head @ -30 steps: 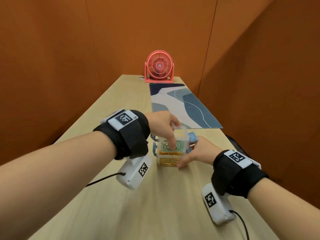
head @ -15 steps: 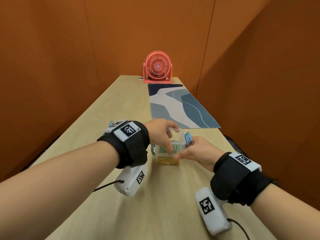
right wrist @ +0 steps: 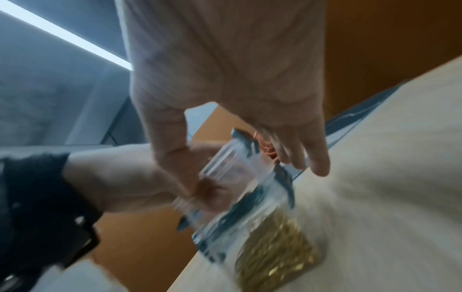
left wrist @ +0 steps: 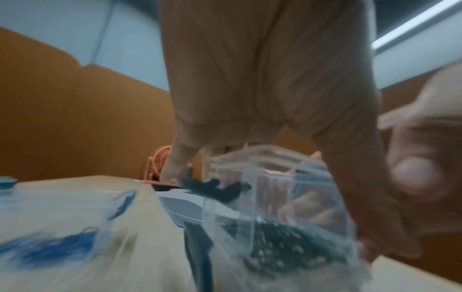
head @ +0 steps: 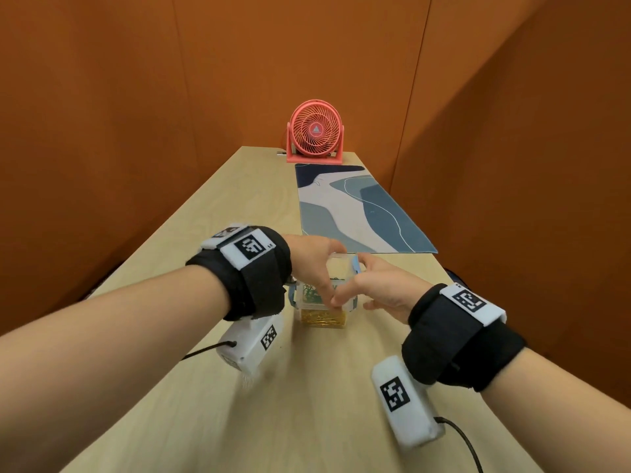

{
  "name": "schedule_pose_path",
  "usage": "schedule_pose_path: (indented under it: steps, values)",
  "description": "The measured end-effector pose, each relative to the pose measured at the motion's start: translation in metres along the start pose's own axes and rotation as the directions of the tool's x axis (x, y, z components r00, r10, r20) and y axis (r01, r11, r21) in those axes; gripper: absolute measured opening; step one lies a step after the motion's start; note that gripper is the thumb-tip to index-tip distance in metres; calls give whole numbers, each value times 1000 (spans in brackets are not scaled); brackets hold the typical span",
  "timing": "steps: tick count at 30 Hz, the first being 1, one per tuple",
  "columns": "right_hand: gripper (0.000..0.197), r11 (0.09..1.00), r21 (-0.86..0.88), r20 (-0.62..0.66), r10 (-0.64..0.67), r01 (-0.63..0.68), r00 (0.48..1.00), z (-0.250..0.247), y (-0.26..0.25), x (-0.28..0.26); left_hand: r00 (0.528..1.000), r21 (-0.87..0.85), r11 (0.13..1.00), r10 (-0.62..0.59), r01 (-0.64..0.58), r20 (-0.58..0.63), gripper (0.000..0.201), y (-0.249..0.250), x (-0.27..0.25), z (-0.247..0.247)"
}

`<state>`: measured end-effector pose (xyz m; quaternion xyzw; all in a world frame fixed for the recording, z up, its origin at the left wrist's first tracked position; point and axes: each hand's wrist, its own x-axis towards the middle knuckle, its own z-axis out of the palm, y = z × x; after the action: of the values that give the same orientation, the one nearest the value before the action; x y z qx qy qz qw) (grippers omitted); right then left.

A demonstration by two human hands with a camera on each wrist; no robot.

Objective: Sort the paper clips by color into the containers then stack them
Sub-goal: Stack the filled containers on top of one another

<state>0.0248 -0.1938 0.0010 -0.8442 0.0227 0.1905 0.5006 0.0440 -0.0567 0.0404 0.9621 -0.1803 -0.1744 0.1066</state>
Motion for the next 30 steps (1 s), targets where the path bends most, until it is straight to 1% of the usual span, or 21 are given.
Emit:
schedule_pose_path:
  steps: [1, 2, 3, 5, 7, 8, 10, 11, 13, 14, 17, 19, 20, 21, 22, 24, 25, 26, 27, 29, 30]
  values:
    - [98, 1000, -8, -3, -22, 22, 1000, -2, -2, -1, 1000, -14, 999, -31, 31, 5, 101, -5, -3, -4]
    - [100, 999, -10, -4, -51, 51, 999, -6, -4, -3, 997, -71, 995, -73, 74, 17, 101, -11, -7, -8]
    - [98, 996, -16, -6, -86, 86, 996, -9, -5, -4, 993, -169, 978, -114, 119, 36, 98, -18, -12, -11]
    - [90, 984, -79, -16, -159, 157, 987, -14, -7, -5, 977, -374, 902, -202, 215, 74, 89, -28, -17, -17]
    - [85, 959, -199, -39, -215, 204, 976, -10, -9, -5, 943, -461, 829, -325, 318, 68, 83, -34, -17, -18]
    - [83, 944, -249, -50, -237, 217, 970, -6, -9, -3, 929, -502, 793, -363, 347, 69, 73, -34, -16, -17]
    - [80, 931, -275, -64, -268, 241, 961, 2, -9, 0, 910, -595, 713, -406, 370, 80, 32, -31, -13, -15]
    - [78, 930, -269, -72, -279, 251, 957, 4, -9, 1, 901, -616, 687, -425, 385, 89, 19, -29, -12, -14]
    - [73, 931, -256, -90, -291, 260, 953, 7, -9, 2, 890, -624, 672, -449, 398, 84, 13, -26, -9, -14]
    - [72, 934, -245, -94, -291, 261, 952, 7, -9, 2, 891, -630, 671, -447, 392, 79, 16, -27, -7, -14]
    - [72, 938, -234, -99, -287, 258, 953, 6, -10, 4, 899, -653, 655, -427, 381, 96, 35, -25, -5, -17]
    - [73, 937, -239, -93, -283, 254, 955, 6, -10, 4, 904, -657, 652, -411, 379, 114, 41, -29, -3, -20]
    - [74, 936, -242, -81, -282, 256, 956, 5, -9, 5, 906, -648, 664, -411, 374, 101, 42, -32, -1, -23]
    - [75, 937, -236, -60, -278, 257, 959, 4, -9, 5, 909, -627, 694, -413, 354, 57, 42, -37, 0, -28]
    - [76, 942, -216, -33, -269, 256, 962, 2, -8, 5, 910, -580, 747, -415, 325, -24, 41, -45, 3, -32]
    - [75, 958, -146, 5, -248, 246, 969, -1, -3, 4, 884, -361, 877, -411, 317, -222, 36, -65, 9, -40]
    - [70, 963, -114, 3, -244, 242, 970, -2, 0, 4, 877, -227, 916, -387, 331, -285, 38, -75, 13, -40]
    - [61, 967, -78, -7, -244, 243, 970, -2, 2, 3, 884, -126, 930, -367, 345, -289, 46, -85, 17, -36]
    - [52, 971, -33, -15, -239, 239, 971, -3, 5, 2, 899, -72, 931, -363, 357, -245, 61, -94, 20, -31]
    - [36, 974, 57, -7, -220, 220, 975, -4, 8, 2, 912, -32, 923, -384, 383, -143, 90, -106, 26, -17]
    - [30, 975, 81, -3, -207, 207, 978, -4, 9, 3, 911, -24, 920, -391, 391, -131, 96, -110, 27, -11]
